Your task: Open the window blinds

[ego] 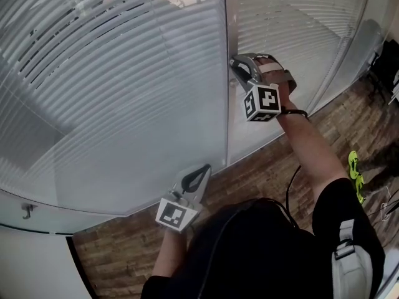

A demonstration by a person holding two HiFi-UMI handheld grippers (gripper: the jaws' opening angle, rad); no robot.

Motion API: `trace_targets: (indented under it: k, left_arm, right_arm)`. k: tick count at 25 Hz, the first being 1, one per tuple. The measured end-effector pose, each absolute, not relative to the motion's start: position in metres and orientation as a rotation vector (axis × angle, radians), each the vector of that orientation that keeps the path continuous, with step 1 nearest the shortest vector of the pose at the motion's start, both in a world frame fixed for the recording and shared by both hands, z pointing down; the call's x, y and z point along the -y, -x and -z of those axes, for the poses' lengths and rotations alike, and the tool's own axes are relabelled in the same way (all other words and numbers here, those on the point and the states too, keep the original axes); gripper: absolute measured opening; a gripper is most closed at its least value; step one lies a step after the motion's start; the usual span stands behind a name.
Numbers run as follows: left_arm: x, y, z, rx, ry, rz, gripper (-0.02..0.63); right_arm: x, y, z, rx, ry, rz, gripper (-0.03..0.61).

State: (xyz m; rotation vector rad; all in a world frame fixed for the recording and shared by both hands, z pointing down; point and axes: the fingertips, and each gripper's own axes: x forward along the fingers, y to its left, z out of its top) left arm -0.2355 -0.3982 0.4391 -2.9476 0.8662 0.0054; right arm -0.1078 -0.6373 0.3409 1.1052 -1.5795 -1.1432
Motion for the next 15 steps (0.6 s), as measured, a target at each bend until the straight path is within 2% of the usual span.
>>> trace_targets:
  k: [15]
  left_arm:
    - [0.395, 0.235, -0.429, -0.870, 2.952, 0.007, 0.005]
  right_arm:
    - [0.638, 0.098, -0.318, 2.158, -1.500, 0.569, 0.129]
